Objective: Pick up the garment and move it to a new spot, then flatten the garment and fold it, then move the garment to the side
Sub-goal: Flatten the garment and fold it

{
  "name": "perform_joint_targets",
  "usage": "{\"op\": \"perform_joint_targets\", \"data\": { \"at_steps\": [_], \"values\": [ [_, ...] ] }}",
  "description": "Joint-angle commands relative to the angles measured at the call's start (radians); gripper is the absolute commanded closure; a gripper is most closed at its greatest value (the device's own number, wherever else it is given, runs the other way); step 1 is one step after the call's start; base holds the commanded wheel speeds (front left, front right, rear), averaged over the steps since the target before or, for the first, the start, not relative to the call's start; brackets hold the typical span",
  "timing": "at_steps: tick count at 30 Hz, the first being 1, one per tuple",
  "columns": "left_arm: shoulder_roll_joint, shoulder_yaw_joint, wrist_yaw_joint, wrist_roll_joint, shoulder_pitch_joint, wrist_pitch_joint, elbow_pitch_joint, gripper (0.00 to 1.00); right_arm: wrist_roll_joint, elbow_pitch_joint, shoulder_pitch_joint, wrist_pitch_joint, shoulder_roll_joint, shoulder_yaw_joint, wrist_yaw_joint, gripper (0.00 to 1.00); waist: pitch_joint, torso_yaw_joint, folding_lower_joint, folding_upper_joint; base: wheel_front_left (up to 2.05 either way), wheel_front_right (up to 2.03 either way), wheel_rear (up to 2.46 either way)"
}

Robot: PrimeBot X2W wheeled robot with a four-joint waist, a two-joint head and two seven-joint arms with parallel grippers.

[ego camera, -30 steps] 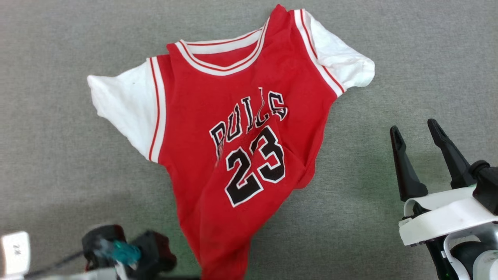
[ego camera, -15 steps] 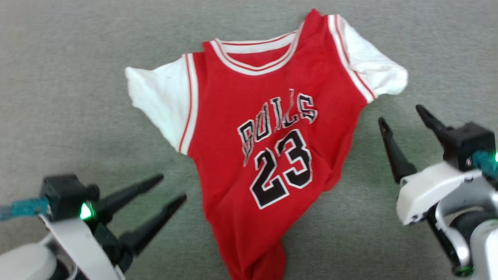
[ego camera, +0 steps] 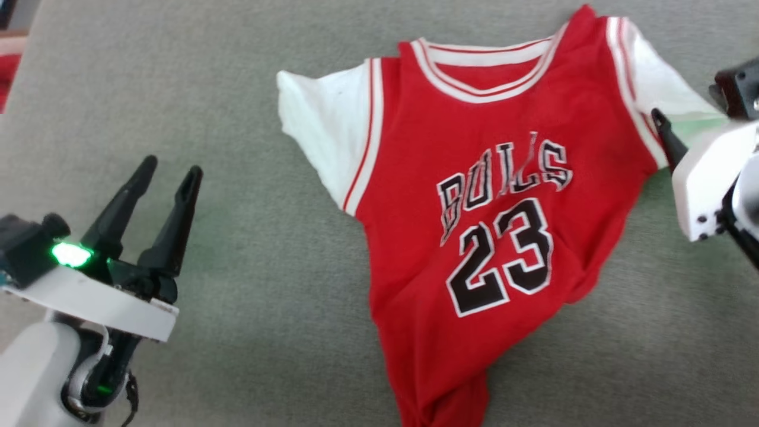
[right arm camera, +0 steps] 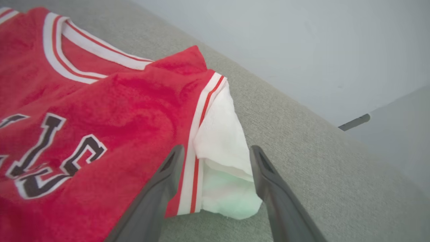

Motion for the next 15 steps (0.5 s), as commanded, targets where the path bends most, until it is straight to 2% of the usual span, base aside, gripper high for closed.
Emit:
{"op": "perform_joint_targets", "data": {
  "at_steps": [1,3,6,10,15],
  "values": [
    [-0.039,0.048,-0.015,0.054,0.025,-0.001,0.02,0.0,0.009,0.034,-0.036,0.024,-0.03,0.023,-0.001,0.0,0.037,0.048,0.0,-0.0001,0.0,0.0,0.0],
    [-0.076,0.09,-0.02,0.132,0.037,-0.001,0.039,0.0,0.015,0.067,-0.068,0.051,-0.061,0.055,-0.001,0.0,0.047,0.062,0.0,-0.0001,0.0,0.0,0.0],
    [-0.123,0.108,-0.025,0.181,0.052,-0.001,0.044,0.0,0.027,0.098,-0.106,0.09,-0.108,0.105,-0.001,0.0,0.058,0.077,0.0,-0.0001,0.0,0.0,0.0],
    [-0.14,0.104,-0.023,0.198,0.058,-0.001,0.027,0.0,0.039,0.103,-0.137,0.126,-0.148,0.14,-0.001,0.0,0.071,0.087,0.0,-0.0001,0.0,0.0,0.0],
    [-0.143,0.106,-0.024,0.197,0.058,-0.001,0.017,0.0,0.04,0.097,-0.149,0.159,-0.167,0.149,-0.001,0.0,0.08,0.089,0.0,-0.0001,0.0,0.0,0.0]
  ]
}}
